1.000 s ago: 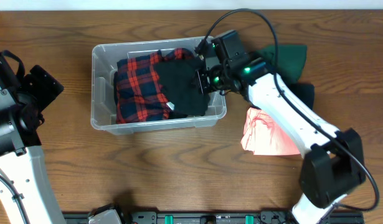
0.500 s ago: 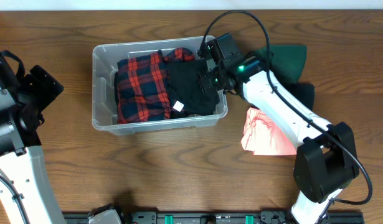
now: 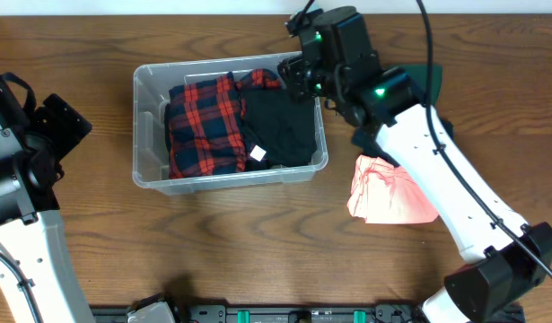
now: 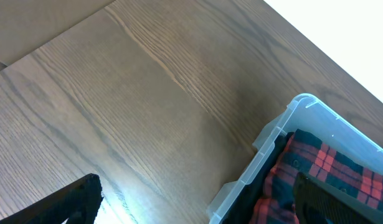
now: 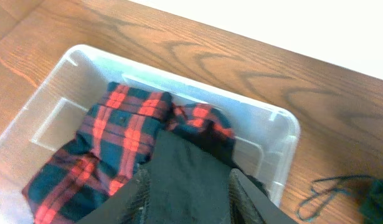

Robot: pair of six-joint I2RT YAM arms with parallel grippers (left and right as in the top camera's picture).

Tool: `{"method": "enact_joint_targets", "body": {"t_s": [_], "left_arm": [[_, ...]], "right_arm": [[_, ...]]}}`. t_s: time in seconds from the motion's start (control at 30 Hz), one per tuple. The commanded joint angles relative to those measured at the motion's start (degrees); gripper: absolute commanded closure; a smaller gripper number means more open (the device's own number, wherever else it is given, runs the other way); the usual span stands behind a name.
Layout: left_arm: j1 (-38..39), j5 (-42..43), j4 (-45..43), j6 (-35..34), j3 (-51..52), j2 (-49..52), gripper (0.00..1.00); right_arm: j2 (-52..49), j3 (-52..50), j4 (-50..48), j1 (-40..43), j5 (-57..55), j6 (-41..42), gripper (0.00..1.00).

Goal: Pack container
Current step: 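Lower the black shirt into the bin beside the plaid shirt, then move the right gripper to the green shirt and grasp it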

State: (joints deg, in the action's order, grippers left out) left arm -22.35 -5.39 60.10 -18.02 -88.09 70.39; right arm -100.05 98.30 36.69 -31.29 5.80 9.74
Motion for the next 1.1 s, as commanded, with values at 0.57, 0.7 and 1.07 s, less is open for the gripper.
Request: {"method": "enact_joint_targets", "body": {"t_s": [0.57, 0.7, 1.07], "left_arm": [[-0.2, -0.9, 0.1, -0.3, -0.7, 0.1, 0.02], [-0.2, -0.9, 0.1, -0.3, -0.7, 0.1, 0.02], [-0.2, -0.9, 0.1, -0.3, -0.7, 0.1, 0.02]], "right_arm": [[-19.0, -1.2, 6.0, -4.0, -5.4, 3.6, 0.9], [-16.1, 0.3, 6.4, -4.0, -5.1, 2.3, 0.81], [4.2, 1.8, 9.2, 4.3, -7.5, 1.8, 0.28]]}}
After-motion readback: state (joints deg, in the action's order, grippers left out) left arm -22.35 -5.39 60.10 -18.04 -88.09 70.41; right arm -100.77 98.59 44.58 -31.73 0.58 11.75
